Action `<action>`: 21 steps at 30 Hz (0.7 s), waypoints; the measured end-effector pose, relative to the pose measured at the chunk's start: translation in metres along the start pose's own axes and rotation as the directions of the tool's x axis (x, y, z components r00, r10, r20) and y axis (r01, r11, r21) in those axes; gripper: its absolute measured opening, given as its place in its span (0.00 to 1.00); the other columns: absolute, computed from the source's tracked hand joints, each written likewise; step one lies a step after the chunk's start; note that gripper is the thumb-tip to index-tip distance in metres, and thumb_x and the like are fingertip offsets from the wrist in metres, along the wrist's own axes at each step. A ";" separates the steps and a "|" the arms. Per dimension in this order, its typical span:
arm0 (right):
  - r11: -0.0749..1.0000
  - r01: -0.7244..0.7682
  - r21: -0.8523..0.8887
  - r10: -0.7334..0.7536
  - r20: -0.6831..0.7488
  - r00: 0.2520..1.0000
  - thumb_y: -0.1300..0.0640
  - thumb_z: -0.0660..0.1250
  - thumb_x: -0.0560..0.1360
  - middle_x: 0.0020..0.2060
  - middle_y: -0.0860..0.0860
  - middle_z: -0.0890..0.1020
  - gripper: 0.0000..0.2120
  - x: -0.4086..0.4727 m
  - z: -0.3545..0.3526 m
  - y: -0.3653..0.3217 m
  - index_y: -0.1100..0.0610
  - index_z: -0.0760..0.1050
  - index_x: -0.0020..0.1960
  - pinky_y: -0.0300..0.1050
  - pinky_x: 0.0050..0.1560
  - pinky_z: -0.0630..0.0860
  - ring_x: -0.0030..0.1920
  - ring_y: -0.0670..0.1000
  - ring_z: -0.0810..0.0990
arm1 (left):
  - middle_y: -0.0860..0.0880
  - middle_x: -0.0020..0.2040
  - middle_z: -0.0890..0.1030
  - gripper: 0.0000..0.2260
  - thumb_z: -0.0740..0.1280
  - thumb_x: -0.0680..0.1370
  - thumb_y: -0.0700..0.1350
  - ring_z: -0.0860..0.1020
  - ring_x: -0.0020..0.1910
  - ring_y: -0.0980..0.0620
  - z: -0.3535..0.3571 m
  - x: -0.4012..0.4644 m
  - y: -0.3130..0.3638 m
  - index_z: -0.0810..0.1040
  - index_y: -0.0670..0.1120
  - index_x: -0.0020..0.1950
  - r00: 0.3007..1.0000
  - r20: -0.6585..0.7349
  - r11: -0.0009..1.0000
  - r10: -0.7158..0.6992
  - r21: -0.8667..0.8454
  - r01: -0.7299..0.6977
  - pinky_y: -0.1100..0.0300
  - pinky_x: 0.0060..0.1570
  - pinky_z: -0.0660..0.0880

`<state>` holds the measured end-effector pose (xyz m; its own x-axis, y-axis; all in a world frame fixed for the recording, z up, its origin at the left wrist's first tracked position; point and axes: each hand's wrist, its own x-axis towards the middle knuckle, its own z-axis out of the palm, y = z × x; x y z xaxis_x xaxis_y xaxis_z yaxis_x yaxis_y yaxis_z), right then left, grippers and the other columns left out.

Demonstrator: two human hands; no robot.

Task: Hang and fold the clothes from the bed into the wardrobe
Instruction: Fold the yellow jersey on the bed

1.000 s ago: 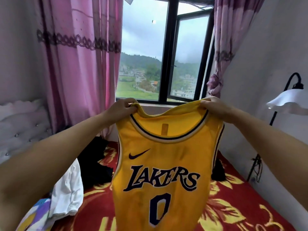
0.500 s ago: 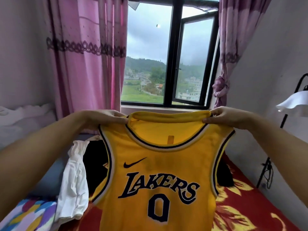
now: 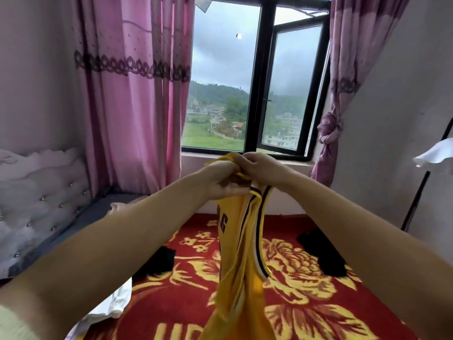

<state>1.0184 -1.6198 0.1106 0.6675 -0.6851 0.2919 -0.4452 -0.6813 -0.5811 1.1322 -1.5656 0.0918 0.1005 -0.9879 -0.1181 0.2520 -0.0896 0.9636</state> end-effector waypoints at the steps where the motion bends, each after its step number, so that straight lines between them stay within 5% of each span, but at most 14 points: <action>1: 0.999 0.023 0.028 -0.025 0.067 0.997 0.41 0.57 0.80 0.44 0.50 0.81 0.21 -0.004 -0.006 -0.002 0.57 0.78 0.51 0.40 0.43 0.72 0.43 0.48 0.78 | 0.41 0.34 0.81 0.08 0.57 0.81 0.37 0.82 0.31 0.47 -0.001 -0.001 0.004 0.74 0.39 0.46 1.000 0.022 0.996 0.001 -0.084 0.001 0.54 0.30 0.81; 4: 0.996 0.084 -0.014 -0.079 0.215 0.973 0.46 0.66 0.77 0.52 0.48 0.80 0.16 -0.014 -0.025 0.003 0.52 0.74 0.62 0.39 0.51 0.75 0.50 0.45 0.79 | 0.39 0.41 0.80 0.07 0.57 0.77 0.33 0.81 0.38 0.44 -0.013 -0.011 0.014 0.74 0.39 0.44 0.986 0.164 0.969 0.011 -0.244 0.029 0.49 0.41 0.82; 6: 0.991 0.131 -0.030 -0.121 0.215 0.969 0.56 0.69 0.76 0.53 0.50 0.79 0.19 -0.014 -0.030 0.008 0.54 0.71 0.66 0.40 0.53 0.75 0.51 0.46 0.78 | 0.38 0.48 0.83 0.08 0.58 0.77 0.34 0.82 0.48 0.44 -0.018 -0.016 0.019 0.76 0.39 0.48 0.984 0.173 0.997 0.046 -0.065 -0.035 0.49 0.51 0.79; 8: 0.988 0.155 0.025 -0.157 0.178 0.971 0.60 0.67 0.77 0.53 0.54 0.79 0.18 -0.013 -0.032 0.010 0.57 0.71 0.66 0.42 0.53 0.75 0.51 0.48 0.78 | 0.41 0.48 0.84 0.07 0.60 0.78 0.35 0.83 0.47 0.47 -0.018 -0.018 0.018 0.76 0.41 0.51 0.971 0.123 0.945 0.207 0.232 -0.231 0.52 0.50 0.80; 10: 0.986 0.154 0.060 -0.162 0.179 0.970 0.62 0.66 0.78 0.51 0.59 0.80 0.14 -0.015 -0.036 0.013 0.60 0.74 0.63 0.44 0.51 0.75 0.48 0.48 0.78 | 0.46 0.44 0.85 0.04 0.66 0.77 0.40 0.82 0.41 0.51 -0.018 -0.021 0.016 0.74 0.44 0.51 0.857 0.088 0.690 0.508 0.555 -0.465 0.60 0.41 0.79; 12: 0.987 0.142 0.075 -0.155 0.213 0.965 0.65 0.64 0.78 0.47 0.58 0.80 0.11 -0.017 -0.040 0.017 0.63 0.76 0.60 0.47 0.52 0.75 0.46 0.48 0.78 | 0.50 0.48 0.79 0.13 0.71 0.74 0.48 0.77 0.45 0.53 -0.024 -0.019 0.017 0.72 0.47 0.55 0.594 0.195 0.151 0.781 0.863 -0.482 0.63 0.41 0.73; 13: 0.985 0.139 0.105 -0.161 0.241 0.957 0.66 0.63 0.79 0.47 0.57 0.81 0.11 -0.017 -0.041 0.019 0.64 0.77 0.59 0.47 0.54 0.75 0.46 0.48 0.79 | 0.49 0.53 0.76 0.20 0.73 0.73 0.52 0.75 0.51 0.52 -0.029 -0.018 0.020 0.71 0.48 0.61 0.516 0.309 -0.074 0.799 0.902 -0.425 0.60 0.47 0.71; 14: 0.980 0.139 0.141 -0.172 0.266 0.949 0.66 0.62 0.79 0.48 0.58 0.81 0.11 -0.018 -0.042 0.021 0.64 0.77 0.59 0.45 0.55 0.76 0.48 0.48 0.80 | 0.48 0.62 0.72 0.28 0.73 0.71 0.55 0.70 0.60 0.49 -0.033 -0.018 0.023 0.69 0.49 0.67 0.542 0.406 -0.214 0.736 0.899 -0.383 0.55 0.57 0.68; 15: 0.975 0.138 0.176 -0.183 0.278 0.943 0.67 0.62 0.79 0.50 0.59 0.82 0.12 -0.019 -0.042 0.022 0.63 0.77 0.60 0.44 0.56 0.76 0.49 0.48 0.80 | 0.47 0.70 0.66 0.35 0.73 0.70 0.57 0.64 0.68 0.48 -0.038 -0.018 0.025 0.65 0.49 0.72 0.638 0.449 -0.274 0.626 0.892 -0.358 0.49 0.66 0.62; 17: 0.962 0.125 0.241 -0.194 0.288 0.938 0.67 0.62 0.79 0.52 0.57 0.83 0.14 -0.019 -0.046 0.020 0.61 0.77 0.62 0.40 0.55 0.78 0.51 0.48 0.81 | 0.51 0.76 0.57 0.35 0.72 0.71 0.57 0.56 0.74 0.51 -0.048 -0.015 0.028 0.64 0.50 0.74 0.839 0.409 -0.222 0.358 0.910 -0.349 0.44 0.73 0.53; 18: 0.956 0.114 0.269 -0.195 0.299 0.934 0.67 0.62 0.78 0.51 0.55 0.83 0.15 -0.019 -0.049 0.019 0.60 0.76 0.63 0.38 0.52 0.77 0.50 0.46 0.81 | 0.53 0.74 0.64 0.29 0.72 0.73 0.55 0.62 0.72 0.50 -0.054 -0.015 0.030 0.69 0.50 0.71 0.893 0.374 -0.096 0.249 0.927 -0.362 0.47 0.71 0.60; 20: 0.956 0.079 0.283 -0.171 0.315 0.934 0.68 0.62 0.78 0.53 0.54 0.83 0.17 -0.019 -0.057 0.019 0.61 0.74 0.65 0.37 0.52 0.77 0.51 0.47 0.81 | 0.59 0.51 0.82 0.10 0.71 0.75 0.48 0.78 0.53 0.51 -0.068 -0.014 0.035 0.78 0.50 0.55 0.935 0.331 0.281 0.125 0.892 -0.354 0.63 0.50 0.77; 21: 0.962 0.056 0.266 -0.142 0.316 0.938 0.68 0.62 0.77 0.56 0.56 0.82 0.18 -0.019 -0.061 0.020 0.62 0.73 0.66 0.38 0.55 0.77 0.54 0.49 0.81 | 0.61 0.42 0.82 0.05 0.70 0.75 0.46 0.80 0.45 0.54 -0.074 -0.015 0.038 0.77 0.51 0.50 0.936 0.333 0.407 0.112 0.844 -0.349 0.67 0.41 0.76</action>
<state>0.9603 -1.6361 0.1400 0.8778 -0.4648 0.1162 -0.2323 -0.6250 -0.7453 1.2117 -1.5450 0.1127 -0.1982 -0.9771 0.0770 -0.7449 0.2013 0.6361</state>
